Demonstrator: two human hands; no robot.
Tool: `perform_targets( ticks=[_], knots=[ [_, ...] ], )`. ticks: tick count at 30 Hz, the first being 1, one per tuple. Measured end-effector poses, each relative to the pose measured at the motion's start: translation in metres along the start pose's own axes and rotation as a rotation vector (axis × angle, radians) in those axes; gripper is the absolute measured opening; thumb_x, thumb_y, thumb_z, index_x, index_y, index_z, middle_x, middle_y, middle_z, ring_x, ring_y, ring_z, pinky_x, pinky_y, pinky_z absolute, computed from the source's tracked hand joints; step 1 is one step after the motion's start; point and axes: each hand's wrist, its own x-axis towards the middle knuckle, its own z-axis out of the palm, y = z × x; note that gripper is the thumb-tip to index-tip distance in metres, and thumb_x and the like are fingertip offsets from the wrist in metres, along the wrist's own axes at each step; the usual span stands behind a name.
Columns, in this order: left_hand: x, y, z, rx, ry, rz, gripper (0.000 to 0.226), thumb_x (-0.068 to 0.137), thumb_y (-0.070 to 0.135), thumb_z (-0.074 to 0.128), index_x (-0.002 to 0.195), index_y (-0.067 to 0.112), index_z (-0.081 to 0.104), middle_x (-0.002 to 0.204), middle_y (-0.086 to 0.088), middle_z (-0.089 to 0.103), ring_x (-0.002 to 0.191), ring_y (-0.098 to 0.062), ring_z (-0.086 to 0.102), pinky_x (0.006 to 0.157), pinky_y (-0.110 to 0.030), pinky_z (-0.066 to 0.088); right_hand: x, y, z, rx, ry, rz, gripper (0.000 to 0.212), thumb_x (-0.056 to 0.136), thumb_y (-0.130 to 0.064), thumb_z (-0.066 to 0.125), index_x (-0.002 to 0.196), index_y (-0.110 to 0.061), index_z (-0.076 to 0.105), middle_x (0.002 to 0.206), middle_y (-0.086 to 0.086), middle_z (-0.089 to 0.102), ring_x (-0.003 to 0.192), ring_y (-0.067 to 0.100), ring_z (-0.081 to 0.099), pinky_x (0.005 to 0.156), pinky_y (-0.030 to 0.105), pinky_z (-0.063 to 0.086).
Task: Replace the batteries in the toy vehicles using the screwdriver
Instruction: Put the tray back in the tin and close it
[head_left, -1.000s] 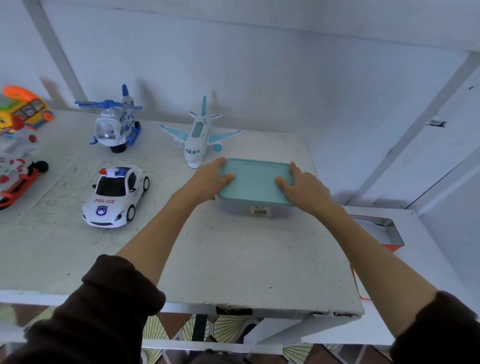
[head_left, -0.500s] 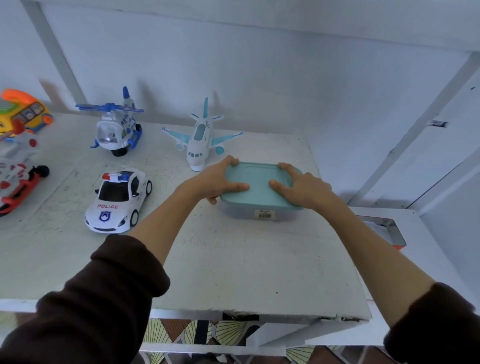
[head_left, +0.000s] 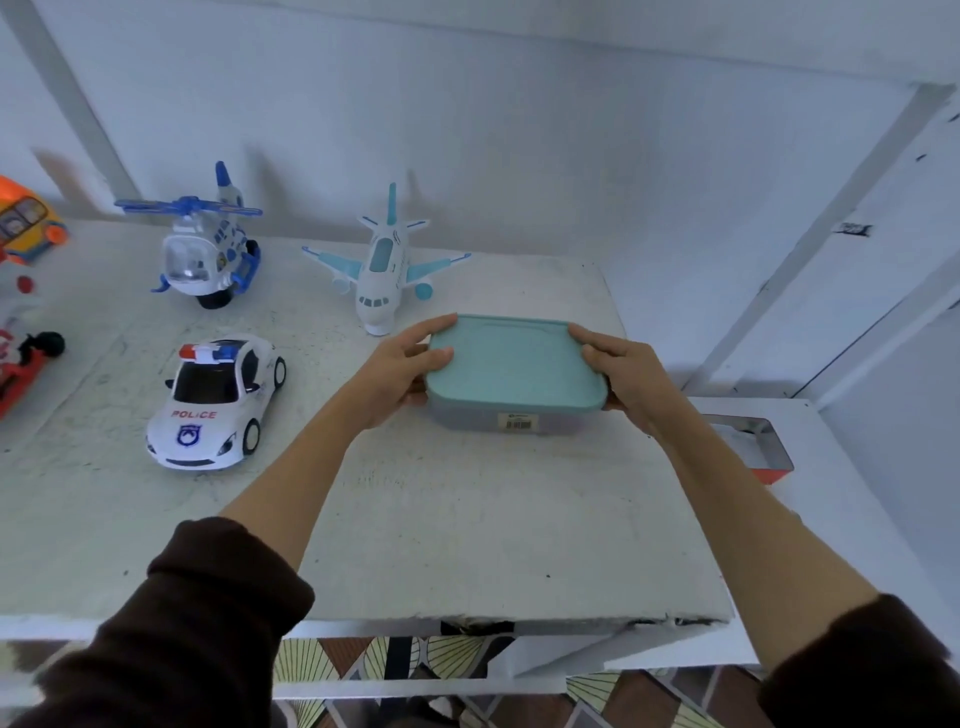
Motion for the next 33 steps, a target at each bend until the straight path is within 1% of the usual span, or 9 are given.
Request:
perform_targets(
  ticks=[4,7,9,11,16,21,23,27,33],
  knots=[
    [-0.001,0.004,-0.001,0.007,-0.001,-0.004,0.043,0.095,0.012,0.054,0.135,0.025,0.05,0.088,-0.003,0.059,0.053,-0.006,0.049,0.042,-0.016,0.037,-0.002,0.002,0.003,-0.052,0.047,-0.059,0.027,0.095,-0.016,0.05,0.118,-0.023,0.062,0.104,0.0,0.057,0.085,0.019,0.048,0.067,0.036,0.043],
    [-0.004,0.001,-0.001,0.13,0.045,0.04,0.043,0.095,0.017,0.056,0.135,0.027,0.049,0.084,-0.005,0.052,0.057,-0.009,0.048,0.046,-0.018,0.041,-0.007,0.005,0.003,-0.085,0.036,-0.106,0.028,0.096,-0.019,0.048,0.121,-0.024,0.059,0.101,-0.004,0.056,0.083,0.014,0.051,0.064,0.032,0.048],
    [-0.005,-0.001,0.002,0.243,0.119,0.089,0.043,0.093,0.019,0.058,0.134,0.028,0.05,0.084,-0.005,0.043,0.068,-0.013,0.048,0.052,-0.019,0.045,-0.01,0.007,0.002,-0.075,0.046,-0.12,0.029,0.096,-0.017,0.048,0.122,-0.022,0.058,0.089,-0.003,0.052,0.078,0.011,0.05,0.06,0.026,0.05],
    [-0.005,-0.001,0.007,0.272,0.178,0.129,0.044,0.092,0.015,0.06,0.133,0.026,0.051,0.083,-0.002,0.039,0.073,-0.013,0.047,0.052,-0.016,0.047,-0.013,0.008,-0.002,-0.059,0.045,-0.114,0.03,0.095,-0.012,0.05,0.122,-0.02,0.057,0.077,0.001,0.045,0.072,0.012,0.05,0.055,0.021,0.052],
    [-0.007,0.007,0.041,0.311,0.142,0.159,0.048,0.088,0.009,0.064,0.134,0.02,0.051,0.082,-0.002,0.038,0.071,-0.013,0.045,0.048,-0.014,0.046,-0.022,0.017,-0.036,-0.047,0.087,-0.094,0.03,0.092,-0.006,0.052,0.119,-0.017,0.059,0.073,0.003,0.044,0.068,0.015,0.049,0.055,0.028,0.051],
    [0.001,0.013,0.118,0.3,0.087,0.227,0.05,0.087,0.006,0.066,0.133,0.019,0.052,0.082,-0.005,0.04,0.068,-0.013,0.044,0.047,-0.015,0.044,-0.041,0.029,-0.11,-0.034,0.18,-0.128,0.028,0.092,-0.006,0.052,0.116,-0.017,0.061,0.074,0.004,0.044,0.067,0.015,0.046,0.057,0.031,0.047],
    [0.005,0.013,0.156,0.283,0.061,0.245,0.05,0.086,0.005,0.066,0.132,0.019,0.053,0.083,-0.006,0.04,0.069,-0.013,0.044,0.047,-0.015,0.044,-0.049,0.035,-0.148,-0.025,0.216,-0.131,0.028,0.091,-0.006,0.052,0.115,-0.017,0.061,0.074,0.005,0.044,0.066,0.015,0.046,0.056,0.029,0.048],
    [0.018,0.008,0.25,0.244,-0.006,0.258,0.049,0.085,0.005,0.067,0.131,0.018,0.053,0.082,-0.008,0.04,0.068,-0.015,0.044,0.047,-0.016,0.043,-0.067,0.052,-0.239,-0.056,0.272,-0.134,0.026,0.091,-0.005,0.052,0.112,-0.018,0.062,0.073,0.004,0.045,0.064,0.015,0.046,0.055,0.028,0.047],
    [0.046,-0.015,0.398,0.22,-0.101,0.207,0.051,0.086,0.006,0.067,0.133,0.018,0.051,0.083,-0.004,0.04,0.07,-0.014,0.045,0.048,-0.015,0.045,-0.081,0.091,-0.381,-0.131,0.364,-0.121,0.025,0.091,-0.005,0.051,0.109,-0.02,0.062,0.073,0.005,0.041,0.063,0.015,0.043,0.046,0.019,0.043]
  ],
)
